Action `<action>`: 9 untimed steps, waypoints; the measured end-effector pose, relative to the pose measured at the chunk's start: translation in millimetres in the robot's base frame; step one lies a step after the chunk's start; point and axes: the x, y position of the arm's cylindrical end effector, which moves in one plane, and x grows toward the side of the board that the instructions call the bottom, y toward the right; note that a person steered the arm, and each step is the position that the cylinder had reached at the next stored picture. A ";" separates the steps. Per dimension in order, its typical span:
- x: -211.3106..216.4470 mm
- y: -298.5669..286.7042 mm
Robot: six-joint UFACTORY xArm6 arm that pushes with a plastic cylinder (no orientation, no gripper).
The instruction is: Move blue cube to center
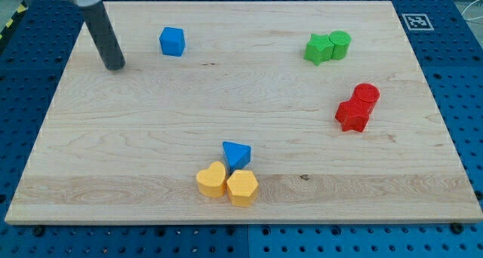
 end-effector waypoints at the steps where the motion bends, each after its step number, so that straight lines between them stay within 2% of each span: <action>1: -62.4 4.2; 3: -64.2 68.0; 5: -16.6 101.4; 8: -25.4 228.1; 9: -0.1 258.1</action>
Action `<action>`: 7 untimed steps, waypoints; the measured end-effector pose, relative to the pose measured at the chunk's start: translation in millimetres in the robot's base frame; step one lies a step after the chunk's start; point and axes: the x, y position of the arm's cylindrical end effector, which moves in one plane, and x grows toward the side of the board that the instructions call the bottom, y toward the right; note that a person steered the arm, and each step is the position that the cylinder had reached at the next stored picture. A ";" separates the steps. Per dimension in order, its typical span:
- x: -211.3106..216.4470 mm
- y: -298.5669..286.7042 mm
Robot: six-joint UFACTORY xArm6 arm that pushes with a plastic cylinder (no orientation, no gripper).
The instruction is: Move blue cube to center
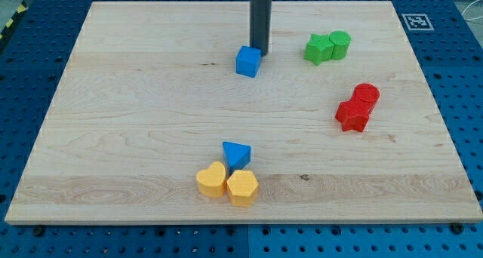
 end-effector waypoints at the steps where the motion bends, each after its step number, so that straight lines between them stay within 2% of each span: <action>1: 34.1 0.0; 2: 29.9 -4.1; 3: -16.4 -4.2; 4: -11.3 -15.1; 7: 52.5 -33.3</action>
